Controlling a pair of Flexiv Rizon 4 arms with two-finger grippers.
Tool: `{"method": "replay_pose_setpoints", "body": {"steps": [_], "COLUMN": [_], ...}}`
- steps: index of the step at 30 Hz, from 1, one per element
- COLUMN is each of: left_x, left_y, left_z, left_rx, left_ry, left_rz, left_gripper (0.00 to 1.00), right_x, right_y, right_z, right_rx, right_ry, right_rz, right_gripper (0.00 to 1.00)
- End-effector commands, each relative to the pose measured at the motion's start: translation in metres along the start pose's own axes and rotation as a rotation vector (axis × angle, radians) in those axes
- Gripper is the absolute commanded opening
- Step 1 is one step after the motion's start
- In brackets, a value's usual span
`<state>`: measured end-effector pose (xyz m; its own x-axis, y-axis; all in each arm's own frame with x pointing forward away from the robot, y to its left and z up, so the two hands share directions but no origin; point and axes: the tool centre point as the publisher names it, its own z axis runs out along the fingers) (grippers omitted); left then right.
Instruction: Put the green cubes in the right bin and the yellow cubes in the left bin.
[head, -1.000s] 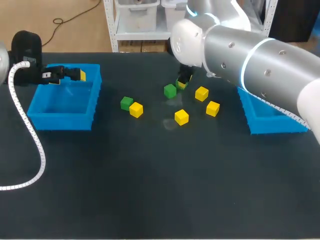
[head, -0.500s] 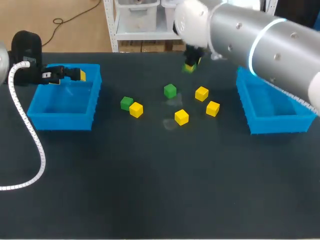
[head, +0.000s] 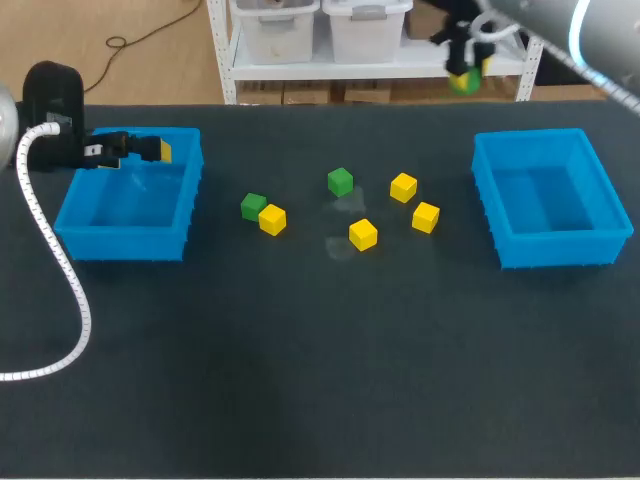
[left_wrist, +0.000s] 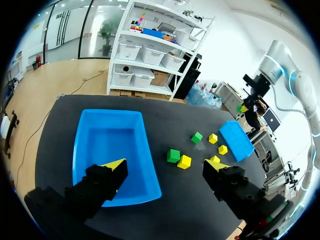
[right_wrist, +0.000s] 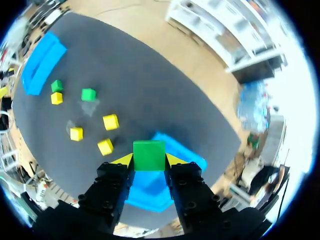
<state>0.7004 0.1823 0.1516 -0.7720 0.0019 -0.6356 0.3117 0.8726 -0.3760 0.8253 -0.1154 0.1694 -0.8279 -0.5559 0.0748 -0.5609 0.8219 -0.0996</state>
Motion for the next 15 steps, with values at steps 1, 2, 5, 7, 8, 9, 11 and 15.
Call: {"method": "replay_pose_setpoints", "body": {"steps": [1,2,5,7,8,9,11,15], "left_x": [0.001,0.001,0.001,0.001,0.001,0.001,0.001,0.001], "left_y": [0.002,0.002,0.002,0.002,0.002,0.002,0.002,0.002], "left_z": [0.000,0.000,0.000,0.000,0.000,0.000,0.000,0.000], "left_rx": [0.011,0.011,0.011,0.011,0.011,0.011,0.011,0.011], "left_ry": [-0.007,-0.007,-0.007,-0.007,-0.007,-0.007,-0.007,-0.007], "left_rz": [0.002,0.002,0.002,0.002,0.002,0.002,0.002,0.002], "left_gripper": [1.00,1.00,1.00,1.00,1.00,1.00,1.00,1.00], "right_x": [0.078,0.086,0.106,0.115,0.119,0.122,0.129,0.140], "right_y": [-0.004,-0.004,-0.004,-0.003,-0.002,-0.002,-0.003,-0.006], "right_z": [0.004,0.007,0.020,0.032,0.037,0.043,0.057,0.071], "right_rx": [-0.001,-0.005,-0.020,-0.038,-0.048,-0.057,-0.082,-0.106], "right_ry": [-0.181,-0.172,-0.138,-0.118,-0.109,-0.103,-0.087,-0.073], "right_rz": [0.071,0.084,0.122,0.144,0.154,0.169,0.202,0.248], "right_gripper": [0.00,0.00,0.00,0.00,0.00,0.00,0.00,0.00]}}
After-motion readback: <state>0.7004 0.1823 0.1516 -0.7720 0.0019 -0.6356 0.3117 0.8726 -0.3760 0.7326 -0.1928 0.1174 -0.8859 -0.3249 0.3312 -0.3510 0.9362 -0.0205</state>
